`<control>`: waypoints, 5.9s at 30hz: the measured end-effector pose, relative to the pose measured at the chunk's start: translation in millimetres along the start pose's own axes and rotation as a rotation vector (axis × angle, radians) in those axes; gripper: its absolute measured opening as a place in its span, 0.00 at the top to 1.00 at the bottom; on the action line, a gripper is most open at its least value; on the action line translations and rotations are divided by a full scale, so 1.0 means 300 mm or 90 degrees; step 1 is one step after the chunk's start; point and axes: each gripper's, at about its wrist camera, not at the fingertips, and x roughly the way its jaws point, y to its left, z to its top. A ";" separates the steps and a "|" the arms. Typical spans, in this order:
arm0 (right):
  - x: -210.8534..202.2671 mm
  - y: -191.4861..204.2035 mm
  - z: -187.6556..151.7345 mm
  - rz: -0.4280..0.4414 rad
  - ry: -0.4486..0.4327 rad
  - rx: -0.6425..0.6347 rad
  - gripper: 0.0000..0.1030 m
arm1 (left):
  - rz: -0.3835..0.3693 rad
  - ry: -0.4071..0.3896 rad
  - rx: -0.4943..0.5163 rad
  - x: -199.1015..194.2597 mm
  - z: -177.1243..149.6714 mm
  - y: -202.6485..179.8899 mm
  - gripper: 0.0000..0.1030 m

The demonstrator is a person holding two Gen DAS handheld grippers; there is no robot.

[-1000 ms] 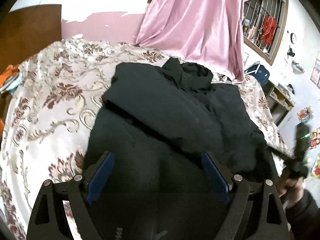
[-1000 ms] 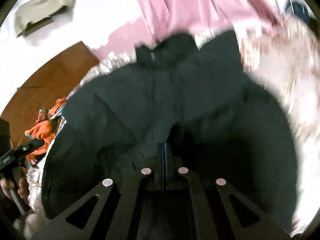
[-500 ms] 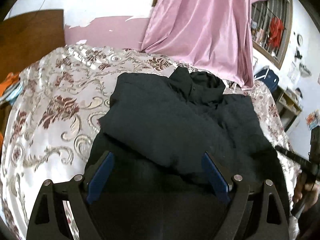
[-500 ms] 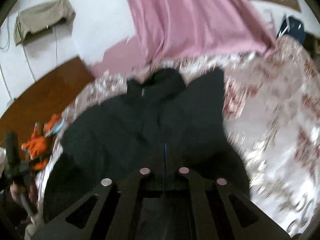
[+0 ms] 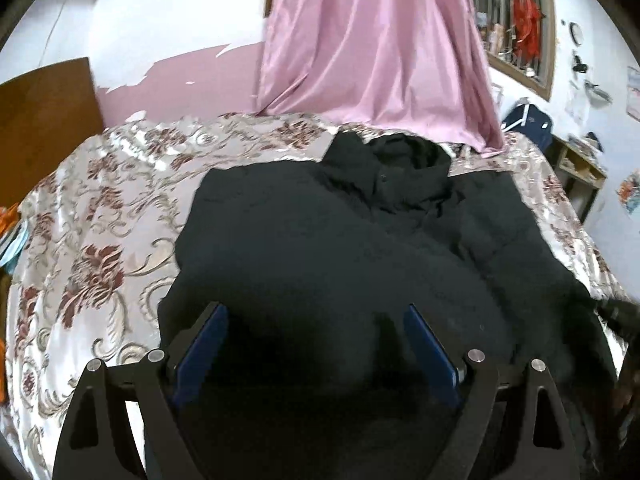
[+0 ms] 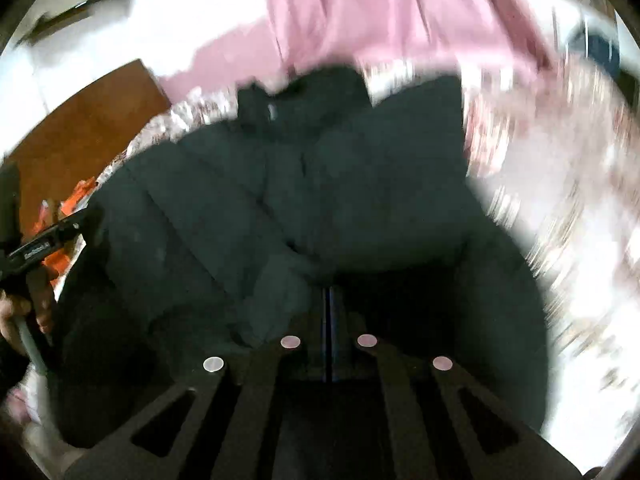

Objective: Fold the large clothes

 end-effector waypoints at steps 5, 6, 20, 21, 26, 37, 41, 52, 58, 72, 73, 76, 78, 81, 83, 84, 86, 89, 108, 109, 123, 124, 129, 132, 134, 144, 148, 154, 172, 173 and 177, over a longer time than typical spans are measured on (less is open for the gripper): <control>-0.114 0.001 0.136 -0.107 -0.113 -0.055 0.98 | -0.003 0.020 0.031 0.063 0.011 -0.057 0.14; -0.101 -0.010 0.157 -0.114 -0.113 -0.053 0.98 | 0.007 0.032 0.043 0.088 0.015 -0.073 0.14; 0.328 0.157 0.196 0.082 0.069 -0.141 0.62 | 0.048 0.118 0.149 0.305 0.065 -0.123 0.14; 0.372 0.166 0.176 0.076 0.094 -0.156 0.62 | 0.049 0.125 0.155 0.316 0.058 -0.126 0.14; 0.481 0.149 0.107 0.083 0.144 -0.156 0.62 | 0.053 0.135 0.176 0.345 0.020 -0.137 0.13; 0.502 0.127 0.063 0.100 0.136 -0.151 0.62 | 0.087 0.112 0.207 0.385 -0.029 -0.152 0.13; 0.502 0.122 0.068 0.100 0.134 -0.152 0.61 | 0.085 0.109 0.207 0.388 -0.029 -0.147 0.12; 0.486 0.112 0.070 0.109 0.125 -0.146 0.61 | 0.057 0.102 0.188 0.381 -0.013 -0.131 0.09; 0.359 0.062 0.145 0.153 0.007 -0.099 0.61 | -0.067 0.023 0.063 0.323 0.130 -0.047 0.08; 0.590 -0.002 0.782 0.009 -0.032 0.040 0.36 | 0.005 0.032 0.062 0.729 0.654 -0.076 0.10; 0.632 -0.001 0.805 0.008 -0.018 0.050 0.36 | -0.006 0.056 0.047 0.767 0.658 -0.068 0.10; 0.744 0.001 0.826 -0.003 0.021 0.073 0.37 | -0.017 0.083 0.036 0.820 0.643 -0.061 0.20; 0.776 0.002 0.808 -0.017 0.030 0.072 0.59 | -0.056 0.079 0.027 0.827 0.629 -0.057 0.65; 0.784 0.013 0.800 -0.049 0.017 0.066 0.90 | -0.097 0.080 -0.042 0.824 0.620 -0.030 0.86; 0.750 0.002 0.776 -0.039 -0.011 0.071 0.90 | -0.112 0.064 -0.075 0.796 0.604 -0.003 0.90; 0.723 -0.001 0.764 -0.037 -0.021 0.071 0.91 | -0.112 0.059 -0.084 0.779 0.595 0.009 0.91; 0.662 -0.009 0.730 -0.030 -0.054 0.063 0.93 | -0.128 0.045 -0.114 0.724 0.569 0.050 0.92; 0.562 -0.037 0.674 -0.009 -0.086 0.051 0.94 | -0.146 0.035 -0.134 0.655 0.520 0.114 0.93; 0.544 -0.045 0.427 0.000 -0.011 -0.036 0.87 | -0.137 0.056 -0.086 0.584 0.344 0.136 0.88; 0.503 -0.049 0.430 0.023 -0.030 -0.021 0.86 | -0.140 0.026 -0.080 0.542 0.354 0.137 0.88; 0.705 0.000 0.641 0.206 0.060 0.083 0.82 | -0.234 0.112 0.024 0.725 0.462 -0.058 0.82; 0.734 0.014 0.616 0.202 0.088 0.066 0.82 | -0.235 0.124 0.045 0.738 0.438 -0.060 0.85; 0.811 0.057 0.494 0.207 0.172 -0.040 0.84 | -0.212 0.218 0.097 0.794 0.339 -0.081 0.97; 0.865 0.070 0.459 0.203 0.213 -0.075 0.85 | -0.167 0.255 0.134 0.824 0.313 -0.118 0.96; 0.894 0.093 0.450 0.178 0.222 -0.105 0.86 | -0.136 0.265 0.150 0.851 0.297 -0.137 0.96; 0.898 0.112 0.405 0.136 0.151 -0.128 0.85 | -0.114 0.201 0.163 0.815 0.281 -0.146 0.96; 0.817 0.115 0.391 0.122 0.104 -0.125 0.83 | -0.109 0.180 0.107 0.745 0.293 -0.117 0.96; 0.624 0.101 0.398 0.065 0.064 -0.107 0.59 | -0.102 0.119 0.043 0.526 0.313 -0.084 0.17; -0.193 0.155 0.408 0.073 -0.091 -0.075 0.03 | -0.049 -0.038 0.030 -0.321 0.338 -0.209 0.00; -0.242 0.158 0.396 0.075 -0.101 -0.075 0.03 | -0.042 -0.046 0.032 -0.359 0.329 -0.215 0.00; -0.401 0.181 0.353 0.079 -0.132 -0.080 0.03 | -0.022 -0.090 0.048 -0.549 0.286 -0.250 0.00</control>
